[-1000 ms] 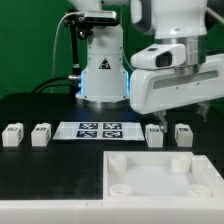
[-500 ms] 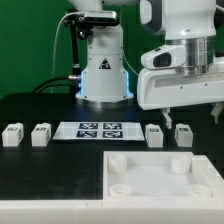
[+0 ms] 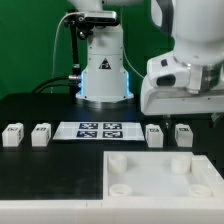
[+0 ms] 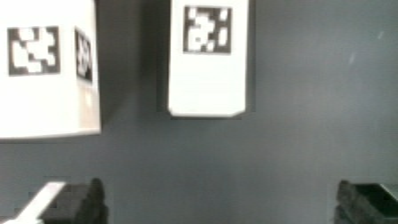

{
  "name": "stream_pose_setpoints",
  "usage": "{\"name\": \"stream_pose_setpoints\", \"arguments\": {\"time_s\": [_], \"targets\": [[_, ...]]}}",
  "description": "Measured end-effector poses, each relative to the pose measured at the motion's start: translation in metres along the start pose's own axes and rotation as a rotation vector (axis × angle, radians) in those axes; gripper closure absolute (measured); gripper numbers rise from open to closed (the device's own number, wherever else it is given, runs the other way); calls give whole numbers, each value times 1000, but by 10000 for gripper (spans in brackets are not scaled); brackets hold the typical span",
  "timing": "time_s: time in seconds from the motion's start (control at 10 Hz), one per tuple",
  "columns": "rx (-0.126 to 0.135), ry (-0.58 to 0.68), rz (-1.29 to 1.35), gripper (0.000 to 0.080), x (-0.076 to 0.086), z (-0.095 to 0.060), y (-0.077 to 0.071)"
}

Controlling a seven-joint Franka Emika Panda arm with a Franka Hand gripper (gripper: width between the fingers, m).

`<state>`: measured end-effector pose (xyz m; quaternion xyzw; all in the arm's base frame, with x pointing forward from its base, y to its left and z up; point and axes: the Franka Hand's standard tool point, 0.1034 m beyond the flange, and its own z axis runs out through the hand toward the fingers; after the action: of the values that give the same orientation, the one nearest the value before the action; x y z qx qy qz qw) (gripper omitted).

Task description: Assemble one leg

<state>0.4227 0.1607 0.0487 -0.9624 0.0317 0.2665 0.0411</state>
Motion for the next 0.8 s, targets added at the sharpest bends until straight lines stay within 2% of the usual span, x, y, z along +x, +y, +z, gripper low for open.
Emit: {"name": "stream_pose_setpoints", "arguments": {"time_s": [0.2, 0.3, 0.4, 0.5, 0.6, 0.7, 0.8], "targets": [[-10, -141, -21, 151, -1, 1, -2], [-22, -286, -18, 151, -9, 3, 3], [-16, -307, -19, 151, 2, 4, 0], [-18, -300, -4, 151, 2, 6, -1], [-16, -323, 29, 151, -4, 15, -4], [-3, -349, 59, 151, -7, 25, -6], [-7, -352, 61, 151, -9, 32, -8]]}}
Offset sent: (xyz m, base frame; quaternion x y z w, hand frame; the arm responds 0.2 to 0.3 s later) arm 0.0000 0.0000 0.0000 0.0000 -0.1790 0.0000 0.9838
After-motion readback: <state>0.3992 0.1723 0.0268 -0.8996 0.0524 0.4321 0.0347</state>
